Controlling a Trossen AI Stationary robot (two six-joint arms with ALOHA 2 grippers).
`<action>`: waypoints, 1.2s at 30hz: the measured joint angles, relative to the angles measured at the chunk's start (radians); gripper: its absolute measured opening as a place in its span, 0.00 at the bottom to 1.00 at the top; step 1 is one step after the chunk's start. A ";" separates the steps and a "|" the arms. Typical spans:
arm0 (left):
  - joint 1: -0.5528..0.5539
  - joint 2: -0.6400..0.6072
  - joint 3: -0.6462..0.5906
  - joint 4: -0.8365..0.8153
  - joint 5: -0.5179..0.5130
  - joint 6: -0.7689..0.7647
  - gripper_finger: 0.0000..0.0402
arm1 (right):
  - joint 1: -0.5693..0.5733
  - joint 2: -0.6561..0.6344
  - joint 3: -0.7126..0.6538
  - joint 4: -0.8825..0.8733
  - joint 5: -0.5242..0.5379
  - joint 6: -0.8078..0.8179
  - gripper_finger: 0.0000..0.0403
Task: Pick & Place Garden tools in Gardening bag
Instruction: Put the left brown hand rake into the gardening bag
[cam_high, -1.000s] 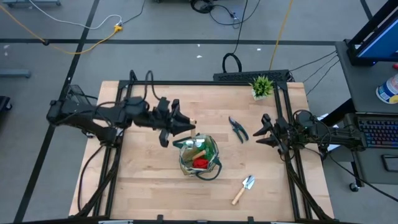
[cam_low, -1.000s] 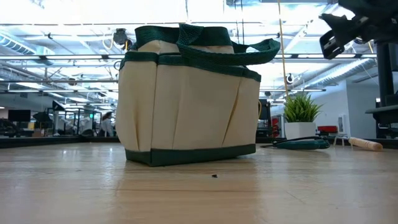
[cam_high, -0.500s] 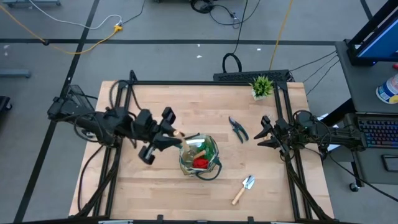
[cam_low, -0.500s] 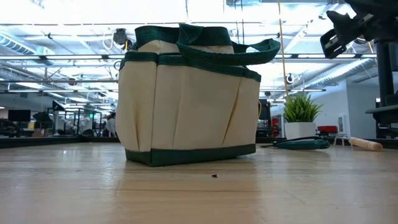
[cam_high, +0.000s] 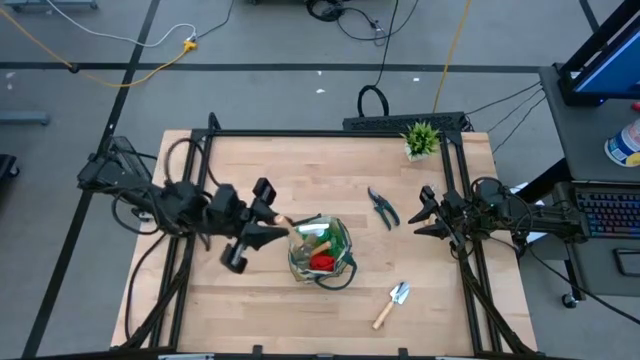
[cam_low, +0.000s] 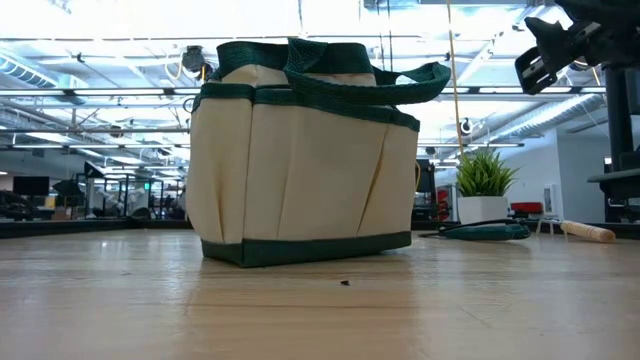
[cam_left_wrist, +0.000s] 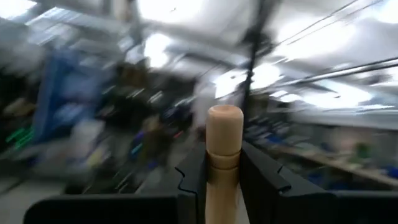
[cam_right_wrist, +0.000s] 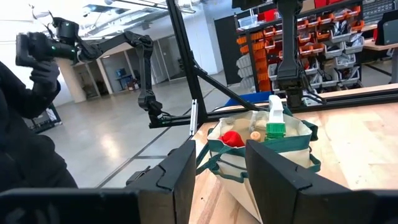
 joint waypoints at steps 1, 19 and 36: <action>-0.004 0.000 0.000 -0.040 -0.060 -0.024 0.17 | 0.000 0.000 0.000 0.000 0.000 0.000 0.32; -0.100 0.105 -0.001 -0.328 -0.656 -0.288 0.17 | 0.000 0.000 0.000 0.000 0.000 0.002 0.32; -0.117 0.226 0.000 -0.311 -0.575 -0.231 0.17 | 0.000 0.000 0.000 0.001 0.000 0.002 0.32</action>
